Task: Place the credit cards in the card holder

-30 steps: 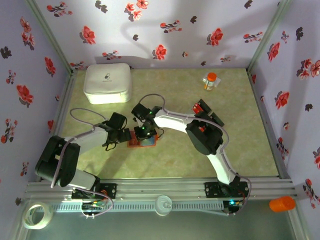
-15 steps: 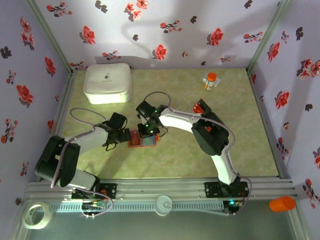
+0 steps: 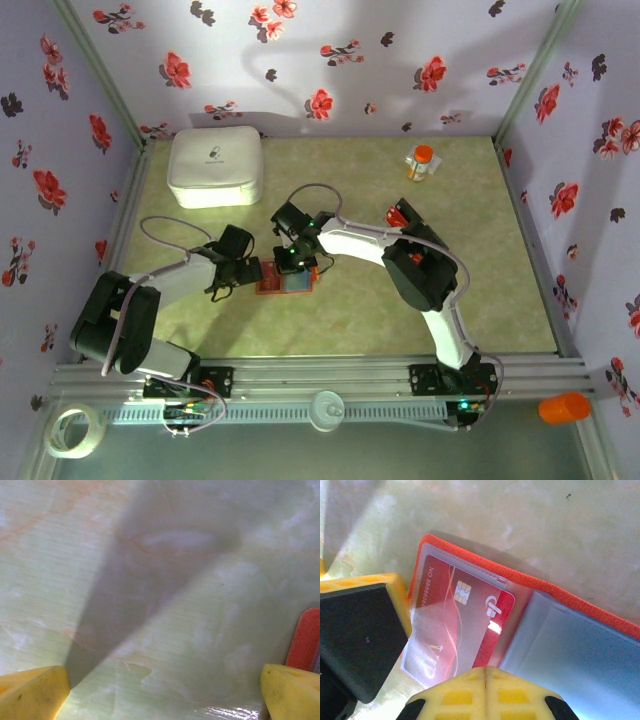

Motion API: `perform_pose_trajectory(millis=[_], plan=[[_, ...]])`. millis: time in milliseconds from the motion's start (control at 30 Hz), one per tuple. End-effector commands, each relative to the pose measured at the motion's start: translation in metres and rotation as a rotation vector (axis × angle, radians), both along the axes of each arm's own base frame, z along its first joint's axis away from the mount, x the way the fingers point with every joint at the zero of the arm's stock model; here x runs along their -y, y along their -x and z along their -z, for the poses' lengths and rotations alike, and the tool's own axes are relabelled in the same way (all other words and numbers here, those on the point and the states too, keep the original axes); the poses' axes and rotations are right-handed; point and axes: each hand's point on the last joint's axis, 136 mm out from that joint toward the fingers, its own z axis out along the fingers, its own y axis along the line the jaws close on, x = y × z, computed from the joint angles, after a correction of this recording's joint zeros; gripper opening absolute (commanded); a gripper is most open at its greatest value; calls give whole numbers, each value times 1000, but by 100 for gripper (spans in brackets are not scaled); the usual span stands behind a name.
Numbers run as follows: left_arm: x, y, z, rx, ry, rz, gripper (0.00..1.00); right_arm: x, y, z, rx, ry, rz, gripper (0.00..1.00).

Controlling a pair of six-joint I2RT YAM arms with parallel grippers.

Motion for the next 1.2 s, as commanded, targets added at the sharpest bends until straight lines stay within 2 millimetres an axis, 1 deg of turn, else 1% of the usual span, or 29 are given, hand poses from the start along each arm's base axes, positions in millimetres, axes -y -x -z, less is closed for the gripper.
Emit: perform_pose_trajectory(millis=[0,167,333,533,733,867,967,1167], plan=[[27,5,24,-39,130,66,100,-2,-1,9,-13,9,11,2],[27,5,24,-38,130,66,100,-4,-1,19,-28,18,9,2],[28,5,25,-38,132,67,100,-9,0,24,-42,15,2,2],[28,5,26,-37,137,65,100,-12,1,25,-48,18,-8,2],[29,5,26,-37,140,67,100,-19,4,25,-54,19,-27,4],[30,5,26,-35,142,68,100,-22,4,19,-51,7,-32,5],[30,4,25,-33,142,69,100,-21,3,10,-35,2,-36,6],[31,2,18,-19,147,70,100,-11,-2,-13,2,-18,-22,17]])
